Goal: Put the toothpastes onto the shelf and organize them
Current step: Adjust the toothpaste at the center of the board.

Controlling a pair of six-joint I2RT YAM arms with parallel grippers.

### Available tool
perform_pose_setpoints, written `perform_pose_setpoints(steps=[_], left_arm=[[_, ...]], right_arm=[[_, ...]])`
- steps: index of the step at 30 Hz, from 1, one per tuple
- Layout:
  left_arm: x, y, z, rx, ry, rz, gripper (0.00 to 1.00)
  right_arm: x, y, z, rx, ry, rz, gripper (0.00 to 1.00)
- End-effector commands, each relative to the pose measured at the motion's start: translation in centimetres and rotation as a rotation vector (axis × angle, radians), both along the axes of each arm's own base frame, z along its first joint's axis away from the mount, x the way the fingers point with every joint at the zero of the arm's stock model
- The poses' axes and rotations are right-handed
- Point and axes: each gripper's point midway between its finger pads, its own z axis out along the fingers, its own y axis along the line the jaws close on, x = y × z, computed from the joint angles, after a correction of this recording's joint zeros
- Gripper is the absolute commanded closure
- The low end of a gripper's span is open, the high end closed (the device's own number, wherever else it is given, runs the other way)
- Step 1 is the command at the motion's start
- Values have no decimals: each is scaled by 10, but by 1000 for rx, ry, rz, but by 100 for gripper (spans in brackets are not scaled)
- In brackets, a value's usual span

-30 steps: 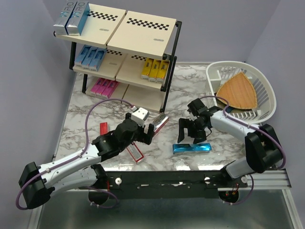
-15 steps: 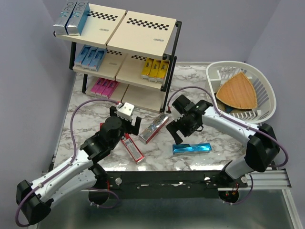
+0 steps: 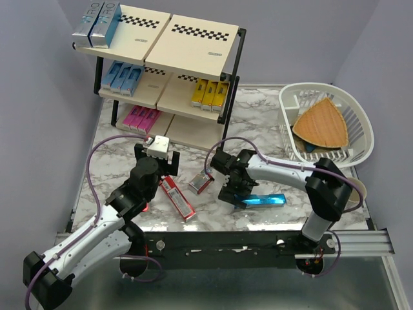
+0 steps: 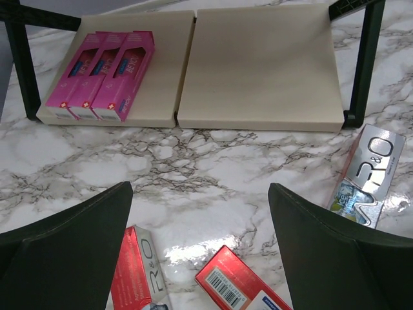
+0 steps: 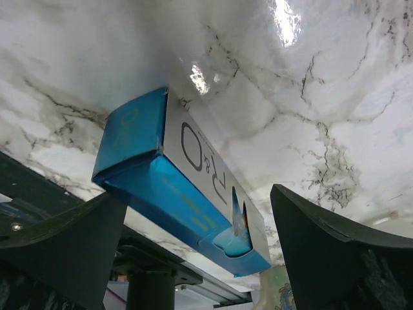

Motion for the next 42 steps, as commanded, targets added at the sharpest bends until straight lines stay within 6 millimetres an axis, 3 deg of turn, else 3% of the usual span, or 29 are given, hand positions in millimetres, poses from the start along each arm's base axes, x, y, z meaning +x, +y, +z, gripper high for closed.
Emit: perform_pose_setpoints(steps=[1, 8, 13, 17, 24, 29, 33, 38, 42], left_arm=[[4, 13, 5, -2, -30, 71, 2], [4, 11, 4, 4, -25, 61, 2], [4, 9, 3, 3, -20, 52, 2], [3, 5, 2, -4, -13, 29, 2], [3, -10, -7, 5, 32, -43, 2], [2, -16, -10, 5, 44, -74, 2], [-1, -33, -12, -6, 50, -171, 1], [-9, -59, -16, -52, 67, -304, 1], [-23, -89, -24, -72, 114, -402, 1]], right_arm=[[14, 1, -12, -75, -51, 48, 1], [20, 5, -30, -98, -66, -5, 16], [34, 14, -29, -79, -158, -190, 37], [44, 17, -28, -68, -172, -422, 38], [69, -9, -32, -140, -154, -968, 39], [88, -15, -33, -17, -109, -1180, 41], [102, -22, -35, 78, -70, -1322, 37], [111, -12, -26, 201, -33, -1390, 27], [114, -3, -5, 308, -15, -1407, 9]])
